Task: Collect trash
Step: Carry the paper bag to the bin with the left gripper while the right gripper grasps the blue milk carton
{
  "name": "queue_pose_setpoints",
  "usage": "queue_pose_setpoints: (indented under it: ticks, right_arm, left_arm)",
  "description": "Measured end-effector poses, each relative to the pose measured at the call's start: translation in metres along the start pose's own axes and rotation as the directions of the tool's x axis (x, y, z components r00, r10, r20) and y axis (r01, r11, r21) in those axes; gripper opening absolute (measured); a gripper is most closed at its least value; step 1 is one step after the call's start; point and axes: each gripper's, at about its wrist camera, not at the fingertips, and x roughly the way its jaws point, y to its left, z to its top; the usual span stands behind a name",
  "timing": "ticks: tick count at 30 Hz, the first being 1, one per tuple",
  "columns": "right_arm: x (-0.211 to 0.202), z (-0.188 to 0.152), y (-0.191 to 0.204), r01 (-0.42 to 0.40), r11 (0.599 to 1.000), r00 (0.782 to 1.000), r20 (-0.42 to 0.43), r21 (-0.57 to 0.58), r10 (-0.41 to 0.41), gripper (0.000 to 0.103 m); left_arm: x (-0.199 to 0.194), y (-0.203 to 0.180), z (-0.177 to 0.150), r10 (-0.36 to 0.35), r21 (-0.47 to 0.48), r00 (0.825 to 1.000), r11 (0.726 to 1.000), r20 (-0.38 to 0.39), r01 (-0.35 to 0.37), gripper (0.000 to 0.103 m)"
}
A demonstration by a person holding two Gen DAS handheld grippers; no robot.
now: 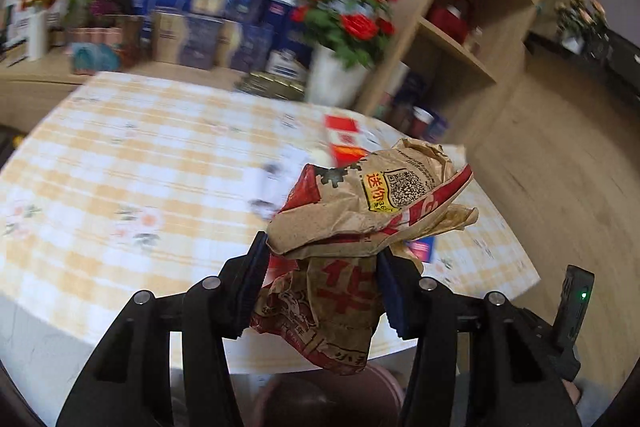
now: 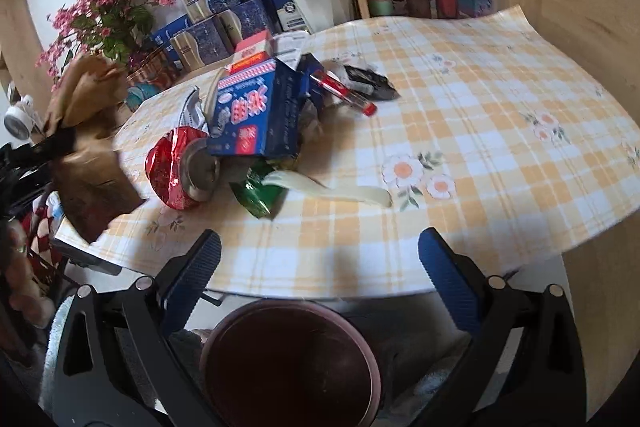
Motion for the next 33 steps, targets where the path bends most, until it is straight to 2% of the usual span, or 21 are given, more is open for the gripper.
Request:
queue_pose_setpoints:
  ticks: [5,8,12,16,22,25,27,28,30,33]
  right_arm:
    - [0.016,0.030,0.031,0.039,0.999,0.998,0.046,-0.031,-0.037,0.098]
    - [0.033,0.051,0.052,0.059,0.998,0.995,0.082,-0.011,-0.058,0.097]
    - [0.058,0.077,0.081,0.153,0.987,0.984,0.104,-0.055,-0.146,0.097]
    - [0.081,0.096,0.095,0.293,0.955,0.953,0.094,-0.041,-0.288,0.097]
    - [0.111,0.103,0.095,0.369,0.929,0.929,0.023,0.015,-0.370,0.097]
    - [0.125,0.098,0.094,0.425,0.905,0.905,-0.020,0.003,-0.425,0.097]
    - [0.131,0.094,0.091,0.408,0.913,0.911,-0.054,-0.007,-0.408,0.097]
    - [0.131,0.091,0.091,0.379,0.925,0.923,-0.057,-0.017,-0.379,0.097]
    - [0.124,0.089,0.094,0.324,0.945,0.945,-0.025,-0.048,-0.326,0.089]
    - [0.102,0.086,0.094,0.288,0.955,0.958,0.032,-0.065,-0.286,0.089]
  left_arm:
    - [-0.025,0.039,-0.001,0.093,-0.084,0.995,0.992,0.029,-0.090,0.050]
    - [-0.033,0.056,-0.005,0.110,-0.127,0.993,0.986,0.040,-0.104,0.050]
    - [-0.039,0.068,-0.010,0.114,-0.143,0.992,0.984,0.049,-0.106,0.050]
    - [-0.041,0.074,-0.015,0.111,-0.155,0.992,0.983,0.056,-0.101,0.050]
    - [-0.038,0.084,-0.020,0.100,-0.184,0.993,0.979,0.056,-0.088,0.050]
    - [-0.036,0.086,-0.021,0.096,-0.190,0.994,0.978,0.054,-0.084,0.050]
    - [-0.036,0.084,-0.023,0.087,-0.191,0.995,0.979,0.050,-0.076,0.050]
    - [-0.036,0.083,-0.023,0.083,-0.191,0.995,0.979,0.049,-0.072,0.050]
    - [-0.037,0.079,-0.024,0.069,-0.180,0.996,0.982,0.050,-0.059,0.050]
    - [-0.040,0.072,-0.024,0.046,-0.153,0.998,0.987,0.050,-0.038,0.050]
